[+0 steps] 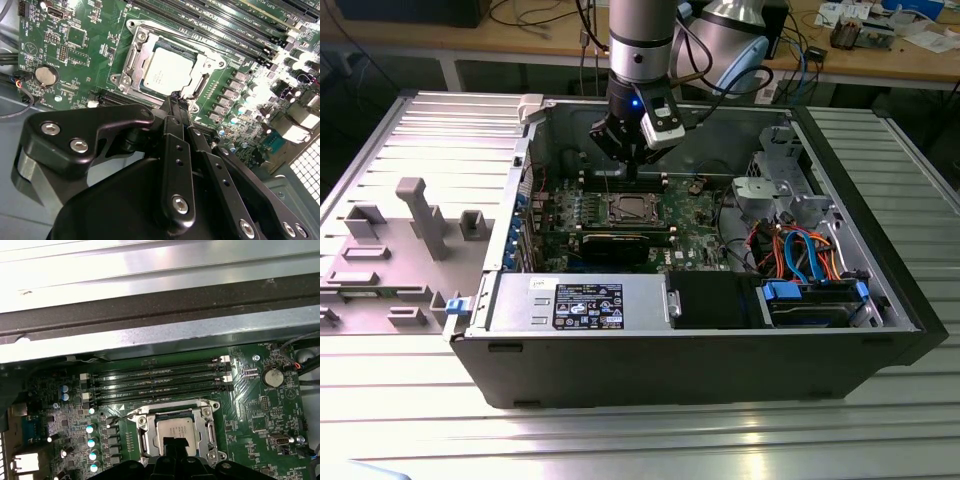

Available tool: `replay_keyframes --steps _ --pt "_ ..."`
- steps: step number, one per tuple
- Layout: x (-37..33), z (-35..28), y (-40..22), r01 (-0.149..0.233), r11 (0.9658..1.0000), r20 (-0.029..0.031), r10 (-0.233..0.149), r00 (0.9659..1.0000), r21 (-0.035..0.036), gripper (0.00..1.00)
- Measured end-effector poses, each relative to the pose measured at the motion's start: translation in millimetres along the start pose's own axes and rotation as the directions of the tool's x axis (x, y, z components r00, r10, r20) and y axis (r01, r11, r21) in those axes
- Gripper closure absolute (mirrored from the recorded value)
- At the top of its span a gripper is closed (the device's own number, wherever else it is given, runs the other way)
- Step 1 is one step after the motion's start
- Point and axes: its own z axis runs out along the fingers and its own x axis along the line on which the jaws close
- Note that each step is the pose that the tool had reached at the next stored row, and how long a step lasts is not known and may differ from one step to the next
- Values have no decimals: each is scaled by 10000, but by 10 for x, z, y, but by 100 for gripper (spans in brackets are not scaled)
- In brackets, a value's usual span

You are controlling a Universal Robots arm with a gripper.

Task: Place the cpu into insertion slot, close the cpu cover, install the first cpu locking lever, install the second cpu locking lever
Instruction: 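Install the first cpu locking lever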

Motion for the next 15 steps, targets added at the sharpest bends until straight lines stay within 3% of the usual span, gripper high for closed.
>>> replay_keyframes --steps 2,8,15 --pt "18 1 -2 85 10000 0 -85 10000 -2 89" --pt "25 0 -3 893 9960 -15 -893 9960 -1 89" --pt "144 0 -19 946 9955 1 -946 9955 -3 89"
